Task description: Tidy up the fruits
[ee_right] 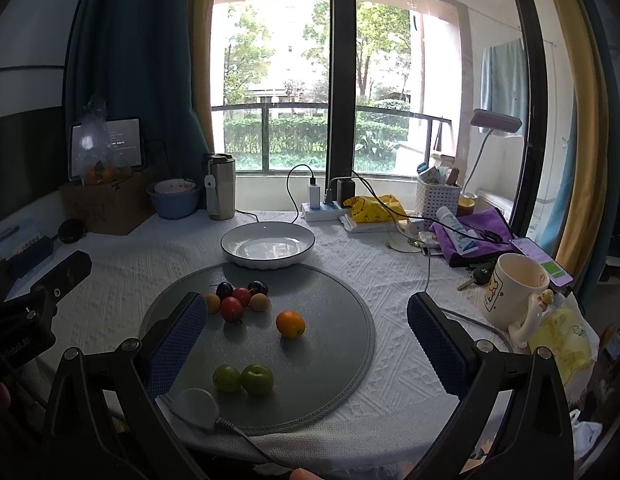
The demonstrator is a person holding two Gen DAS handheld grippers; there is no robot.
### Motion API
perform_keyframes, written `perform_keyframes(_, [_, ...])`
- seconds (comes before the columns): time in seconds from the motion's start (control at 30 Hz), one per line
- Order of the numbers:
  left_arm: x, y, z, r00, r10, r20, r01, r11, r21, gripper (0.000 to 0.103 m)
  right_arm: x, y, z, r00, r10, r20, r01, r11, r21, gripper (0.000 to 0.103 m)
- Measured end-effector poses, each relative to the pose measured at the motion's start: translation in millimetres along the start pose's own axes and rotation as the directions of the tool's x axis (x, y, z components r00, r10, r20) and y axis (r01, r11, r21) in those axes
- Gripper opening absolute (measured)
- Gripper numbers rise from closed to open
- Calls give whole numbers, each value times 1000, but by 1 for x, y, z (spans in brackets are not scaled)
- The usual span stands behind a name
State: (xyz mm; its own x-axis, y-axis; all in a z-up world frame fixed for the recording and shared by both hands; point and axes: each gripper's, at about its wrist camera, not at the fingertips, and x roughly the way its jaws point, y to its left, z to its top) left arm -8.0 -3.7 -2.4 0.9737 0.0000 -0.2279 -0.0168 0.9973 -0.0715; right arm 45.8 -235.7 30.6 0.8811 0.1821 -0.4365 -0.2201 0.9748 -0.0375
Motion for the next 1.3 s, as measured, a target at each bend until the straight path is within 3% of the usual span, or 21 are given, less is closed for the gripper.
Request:
perform_keyframes(0.93, [11,0,-5,999,-6,-46,6,1000,3,91,11,1,-2,1000,11,-28,-11,1000,3,102])
perform_keyframes(1.13, [34,-2,-14,992,11,-128,-7,1000,24,91,31,-6,-8,997,23,-75,-22,999,24,102])
perform_keyframes(1.3, [67,-3,-29,969,18,-247,-9,999,38,90,61,-8,-15,988,42,-148,-38,999,31,95])
